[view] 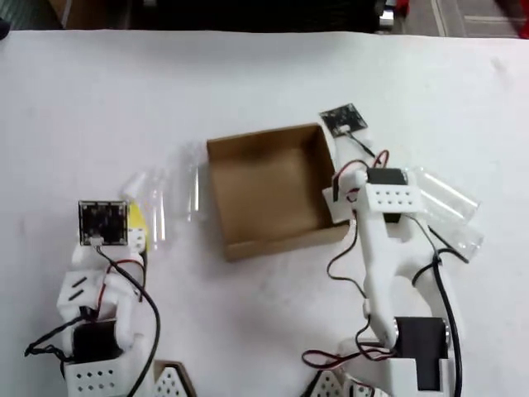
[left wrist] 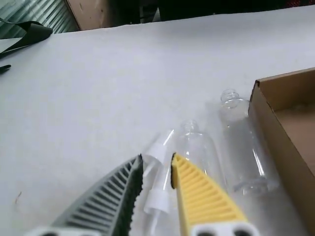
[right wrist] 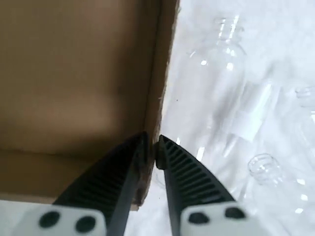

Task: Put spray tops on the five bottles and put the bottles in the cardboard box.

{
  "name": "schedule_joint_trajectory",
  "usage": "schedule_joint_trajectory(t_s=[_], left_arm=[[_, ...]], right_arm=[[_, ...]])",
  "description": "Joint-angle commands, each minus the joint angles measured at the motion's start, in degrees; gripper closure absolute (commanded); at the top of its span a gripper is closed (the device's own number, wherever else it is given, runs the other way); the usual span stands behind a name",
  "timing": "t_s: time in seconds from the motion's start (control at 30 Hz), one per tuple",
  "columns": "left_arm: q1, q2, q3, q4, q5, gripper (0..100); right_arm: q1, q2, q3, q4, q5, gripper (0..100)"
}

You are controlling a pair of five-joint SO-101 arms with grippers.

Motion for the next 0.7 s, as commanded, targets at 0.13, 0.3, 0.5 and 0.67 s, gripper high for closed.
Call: schedule_joint_trajectory(t_s=[0.13,0.3,0.5,0.67], left_arm=[[0.48,-0.57,-0.70,-0.26,-0.62,90],[0.48,-0.57,-0.70,-0.26,-0.62,90],[0.40,-0.57,-0.70,-0.26,-0.62,90],[0.40,-0.57,-0.70,-0.26,-0.62,90]], right_arm=[[5.67,-0.84,0.79,5.76,0.62,98.3],[3.56,-3.91,2.90,10.42,0.09,98.3],[-0.84,-11.30,7.56,12.18,-3.69,98.3],[-1.45,-16.31,9.14,11.82,-4.40,98.3]])
